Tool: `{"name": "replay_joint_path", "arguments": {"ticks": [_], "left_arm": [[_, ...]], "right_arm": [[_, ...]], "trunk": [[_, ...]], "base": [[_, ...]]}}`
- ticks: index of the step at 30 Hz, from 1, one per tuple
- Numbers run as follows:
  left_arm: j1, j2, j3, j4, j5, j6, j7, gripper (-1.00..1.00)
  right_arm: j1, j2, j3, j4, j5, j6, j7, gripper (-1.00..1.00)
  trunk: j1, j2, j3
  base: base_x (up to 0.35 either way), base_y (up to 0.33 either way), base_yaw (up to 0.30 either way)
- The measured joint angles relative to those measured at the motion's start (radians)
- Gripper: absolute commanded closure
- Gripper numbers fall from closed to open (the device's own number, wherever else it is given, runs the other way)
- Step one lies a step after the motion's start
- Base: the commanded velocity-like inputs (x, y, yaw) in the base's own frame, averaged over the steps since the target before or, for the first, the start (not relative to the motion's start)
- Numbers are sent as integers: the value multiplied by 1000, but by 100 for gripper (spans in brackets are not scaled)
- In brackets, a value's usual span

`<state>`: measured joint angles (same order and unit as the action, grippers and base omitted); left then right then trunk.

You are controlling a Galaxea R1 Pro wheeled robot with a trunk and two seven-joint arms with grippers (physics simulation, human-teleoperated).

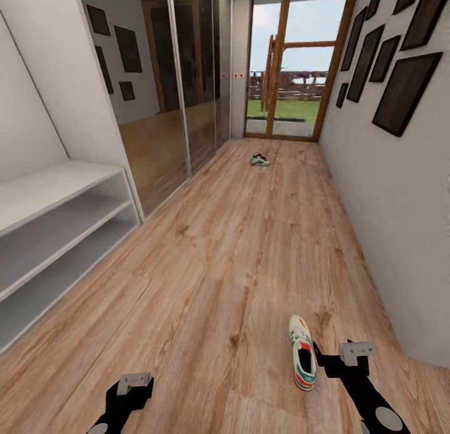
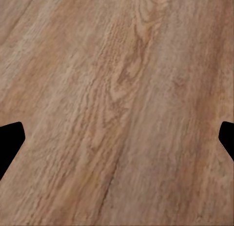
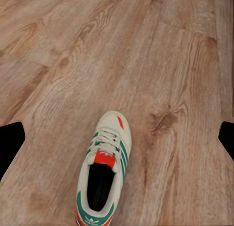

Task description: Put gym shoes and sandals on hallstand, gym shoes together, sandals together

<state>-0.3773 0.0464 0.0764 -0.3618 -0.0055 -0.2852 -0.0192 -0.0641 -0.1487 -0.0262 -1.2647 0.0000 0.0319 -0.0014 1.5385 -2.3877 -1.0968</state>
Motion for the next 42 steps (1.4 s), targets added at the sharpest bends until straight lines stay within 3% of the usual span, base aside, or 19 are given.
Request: {"name": "replay_joint_path", "arguments": {"ticks": [21, 33, 39, 41, 42], "left_arm": [[-1, 0, 0, -1, 1, 0, 0, -100], [-3, -5, 0, -2, 0, 1, -1, -100], [-85, -13, -5, -44, -1, 52, -12, -100], [-130, -13, -7, -51, -1, 105, -14, -100], [-178, -16, -9, -55, 0, 184, -17, -100]], "right_arm": [[0, 1, 1, 3, 0, 0, 0, -100], [0, 3, 1, 4, 0, 0, 0, -100], [-1, 2, 6, 44, 2, 3, 1, -100], [-2, 1, 6, 56, 1, 4, 2, -100], [-11, 1, 6, 62, 1, 5, 3, -100]], "trunk": [[0, 0, 0], [0, 0, 0], [0, 0, 0], [0, 0, 0], [0, 0, 0]], "base": [[100, 290, -300], [6, 45, -147], [0, 1, -3], [0, 0, 0], [0, 0, 0]]}}
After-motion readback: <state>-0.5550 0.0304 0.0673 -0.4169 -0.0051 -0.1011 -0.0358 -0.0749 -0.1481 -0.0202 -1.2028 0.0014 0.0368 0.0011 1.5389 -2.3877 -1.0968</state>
